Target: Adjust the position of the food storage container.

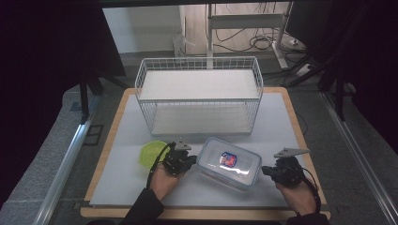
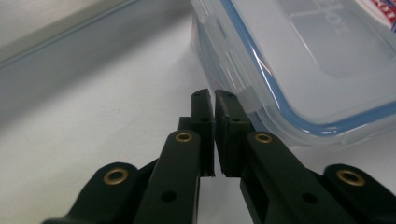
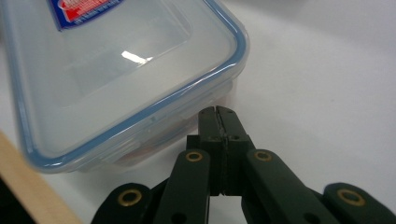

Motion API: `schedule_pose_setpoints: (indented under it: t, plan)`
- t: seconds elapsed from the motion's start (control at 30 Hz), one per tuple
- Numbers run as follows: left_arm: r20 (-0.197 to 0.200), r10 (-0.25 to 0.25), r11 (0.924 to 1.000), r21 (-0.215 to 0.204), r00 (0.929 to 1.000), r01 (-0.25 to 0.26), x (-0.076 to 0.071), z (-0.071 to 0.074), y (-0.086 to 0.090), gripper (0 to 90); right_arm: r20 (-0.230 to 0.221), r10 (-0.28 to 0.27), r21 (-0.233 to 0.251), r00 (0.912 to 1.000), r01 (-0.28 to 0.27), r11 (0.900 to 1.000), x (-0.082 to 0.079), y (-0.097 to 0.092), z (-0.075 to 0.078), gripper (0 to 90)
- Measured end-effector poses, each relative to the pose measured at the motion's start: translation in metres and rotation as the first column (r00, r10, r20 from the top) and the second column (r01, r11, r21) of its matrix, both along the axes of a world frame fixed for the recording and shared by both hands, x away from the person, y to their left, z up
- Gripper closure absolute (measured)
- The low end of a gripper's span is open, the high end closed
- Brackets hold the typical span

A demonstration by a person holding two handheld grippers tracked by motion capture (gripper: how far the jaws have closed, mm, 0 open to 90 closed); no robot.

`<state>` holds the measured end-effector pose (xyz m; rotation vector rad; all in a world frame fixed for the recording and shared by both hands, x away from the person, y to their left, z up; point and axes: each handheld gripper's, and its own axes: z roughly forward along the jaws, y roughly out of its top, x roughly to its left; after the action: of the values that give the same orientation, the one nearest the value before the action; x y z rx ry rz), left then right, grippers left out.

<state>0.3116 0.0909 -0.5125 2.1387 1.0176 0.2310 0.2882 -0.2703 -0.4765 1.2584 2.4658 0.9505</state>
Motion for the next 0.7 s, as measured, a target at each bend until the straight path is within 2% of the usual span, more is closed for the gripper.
schedule_pose_setpoints:
  t: [0.03,0.1,0.13,0.17,0.27,0.37,0.4,0.43,0.5,0.53,0.6,0.67,0.7]
  plan:
    - [-0.002,0.004,1.0000,0.001,1.0000,-0.004,-0.001,0.000,0.001,88.7,0.004,0.006,-0.024,1.0000,-0.005,0.9997,0.004,0.004,0.001,89.8]
    - [-0.004,0.012,0.9999,0.002,0.9999,-0.012,-0.002,0.001,0.002,88.7,0.002,0.011,-0.028,0.9999,-0.010,0.9995,0.007,0.006,0.000,89.9]
    - [-0.004,0.018,0.9998,-0.001,0.9998,-0.018,-0.003,0.001,0.004,88.6,-0.012,0.021,-0.029,0.9997,-0.022,0.9993,0.012,0.010,-0.002,89.8]
    - [-0.010,0.027,0.9995,-0.013,0.9996,-0.027,-0.005,0.000,0.006,88.7,-0.019,0.046,-0.053,0.9988,-0.047,0.9975,0.018,0.016,-0.004,89.9]
    - [-0.006,0.041,0.9992,-0.001,0.9991,-0.041,-0.008,0.000,0.012,89.2,-0.016,0.063,-0.080,0.9979,-0.064,0.9948,0.026,0.024,-0.005,89.9]
    - [-0.018,0.069,0.9973,-0.021,0.9974,-0.070,-0.008,0.001,0.018,87.4,-0.049,0.081,-0.047,0.9955,-0.083,0.9954,0.036,0.027,-0.004,89.8]
    - [-0.020,0.074,0.9971,-0.018,0.9971,-0.074,-0.006,0.001,0.019,86.4,-0.052,0.078,-0.057,0.9956,-0.081,0.9951,0.040,0.028,-0.002,89.9]
    - [-0.011,0.083,0.9965,-0.006,0.9965,-0.083,-0.005,0.001,0.018,86.3,-0.047,0.065,-0.065,0.9968,-0.068,0.9956,0.048,0.028,0.002,89.9]
    - [-0.007,0.084,0.9964,0.003,0.9964,-0.084,-0.002,0.001,0.016,86.3,-0.041,0.058,-0.060,0.9975,-0.061,0.9963,0.052,0.027,0.004,89.8]
    - [-0.005,0.090,0.9959,0.005,0.9959,-0.090,0.000,0.001,0.014,86.6,-0.036,0.047,-0.052,0.9982,-0.049,0.9974,0.059,0.026,0.006,89.8]
    - [0.009,0.099,0.9949,0.020,0.9951,-0.099,0.002,0.002,0.012,86.9,-0.030,0.026,-0.029,0.9992,-0.027,0.9992,0.067,0.026,0.006,89.8]
    - [0.012,0.107,0.9941,0.016,0.9942,-0.107,0.003,0.001,0.013,87.2,-0.026,0.009,-0.027,0.9996,-0.010,0.9996,0.072,0.028,0.003,89.8]
    - [0.003,0.108,0.9941,0.007,0.9941,-0.109,0.002,0.001,0.015,87.5,-0.034,-0.004,0.013,0.9994,0.004,0.9999,0.072,0.027,-0.004,89.9]
